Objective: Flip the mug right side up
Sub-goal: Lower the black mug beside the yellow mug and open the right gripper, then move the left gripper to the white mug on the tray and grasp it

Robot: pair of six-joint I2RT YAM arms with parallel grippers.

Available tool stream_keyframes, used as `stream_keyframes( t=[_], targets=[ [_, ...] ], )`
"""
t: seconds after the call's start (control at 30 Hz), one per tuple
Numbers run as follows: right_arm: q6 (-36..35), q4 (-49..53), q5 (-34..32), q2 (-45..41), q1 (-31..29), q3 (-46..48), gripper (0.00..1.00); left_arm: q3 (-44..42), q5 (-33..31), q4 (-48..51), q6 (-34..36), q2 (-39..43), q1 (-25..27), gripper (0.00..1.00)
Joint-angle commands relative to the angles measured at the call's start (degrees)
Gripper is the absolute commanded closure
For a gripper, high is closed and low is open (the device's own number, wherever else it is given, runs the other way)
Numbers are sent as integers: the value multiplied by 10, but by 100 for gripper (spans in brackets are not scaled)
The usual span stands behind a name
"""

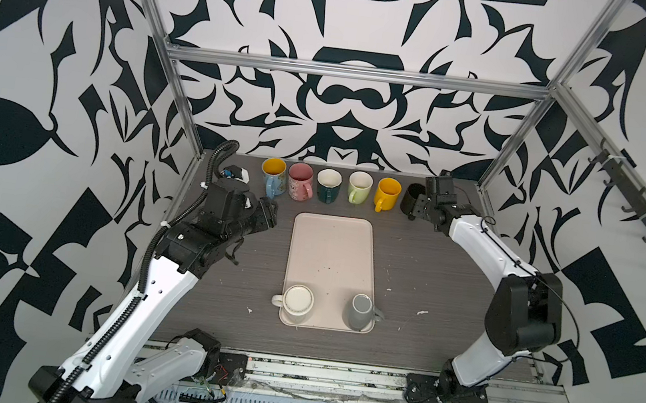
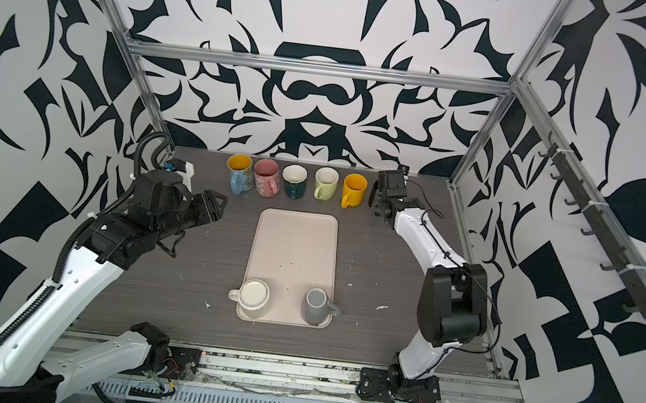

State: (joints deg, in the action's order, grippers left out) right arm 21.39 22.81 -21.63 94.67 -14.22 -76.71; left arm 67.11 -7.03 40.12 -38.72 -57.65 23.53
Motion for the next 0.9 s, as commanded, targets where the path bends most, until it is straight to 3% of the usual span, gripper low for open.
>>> stream_keyframes(
  t=[0.0, 0.2, 0.43, 0.57, 0.73, 0.87],
  targets=[
    [22, 57, -64, -38, -46, 6, 46, -1, 78, 116, -102, -12, -19, 35],
    [45, 88, -84, -88, -82, 10, 46, -49, 236, 161, -253, -12, -86, 39],
    [49, 106, -97, -119, -101, 11, 46, -209, 384, 33, -526, 38, -100, 46],
    [49, 115, -99, -121, -104, 10, 46, -251, 372, 50, -621, 71, -100, 50],
    [49, 116, -103, -121, -104, 15, 46, -234, 299, 140, -672, 101, -100, 50],
    [49, 115, -99, -110, -104, 13, 46, -243, 290, 162, -703, 96, -100, 48]
  ],
)
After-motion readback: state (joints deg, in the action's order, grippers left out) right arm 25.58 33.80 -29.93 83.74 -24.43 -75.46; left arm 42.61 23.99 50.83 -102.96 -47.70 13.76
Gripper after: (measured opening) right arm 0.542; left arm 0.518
